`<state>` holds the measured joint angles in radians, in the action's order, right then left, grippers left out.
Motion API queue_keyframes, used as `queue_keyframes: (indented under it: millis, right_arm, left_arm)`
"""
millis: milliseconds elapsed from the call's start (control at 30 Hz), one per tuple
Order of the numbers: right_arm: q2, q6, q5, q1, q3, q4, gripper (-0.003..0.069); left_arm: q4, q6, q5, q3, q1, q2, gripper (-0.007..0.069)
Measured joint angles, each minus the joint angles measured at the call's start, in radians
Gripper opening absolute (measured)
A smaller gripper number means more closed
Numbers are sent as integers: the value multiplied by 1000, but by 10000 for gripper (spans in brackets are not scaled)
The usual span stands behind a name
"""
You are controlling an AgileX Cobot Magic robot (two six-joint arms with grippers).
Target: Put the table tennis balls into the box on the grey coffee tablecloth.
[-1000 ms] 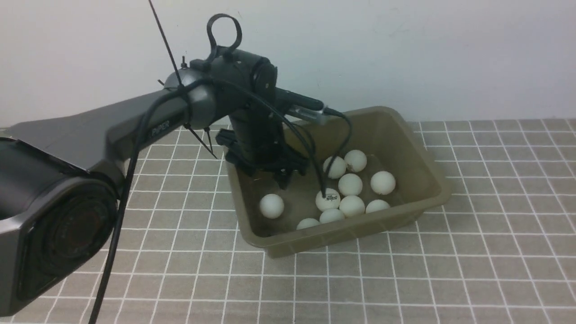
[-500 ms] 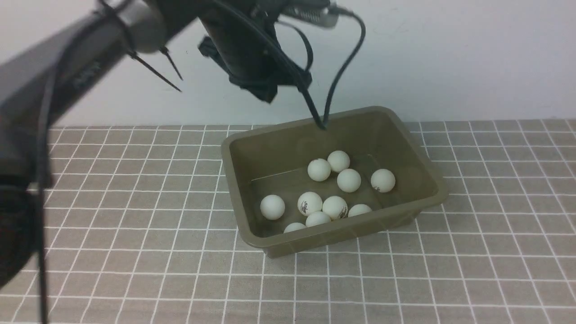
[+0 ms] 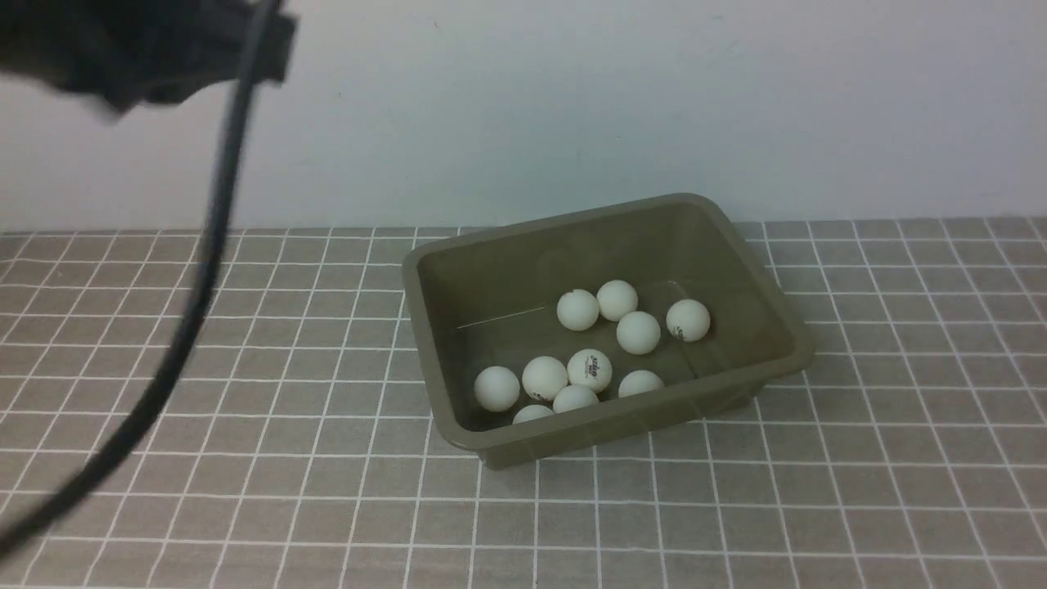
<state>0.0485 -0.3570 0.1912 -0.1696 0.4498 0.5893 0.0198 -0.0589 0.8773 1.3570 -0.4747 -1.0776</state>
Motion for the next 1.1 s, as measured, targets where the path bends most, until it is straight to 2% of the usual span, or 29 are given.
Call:
queue_keyframes:
  millis: [167,367,633,1100]
  right_arm:
    - [-44,0,-153,0,-47,7,-15]
    - [-44,0,-184,0,-48,13,-15]
    - [-44,0,-183,0,-48,16,-15]
    - [-44,0,-183,0,-48,16,-15]
  left_arm:
    - [-59,-4,-236,-402,0,337,-5]
    - [-67,-23,-335,-661,0,589,-5]
    - [-68,-27,-336,-710,0,675,-5]
    - [-56,-20,-339,-715,0,676,-3]
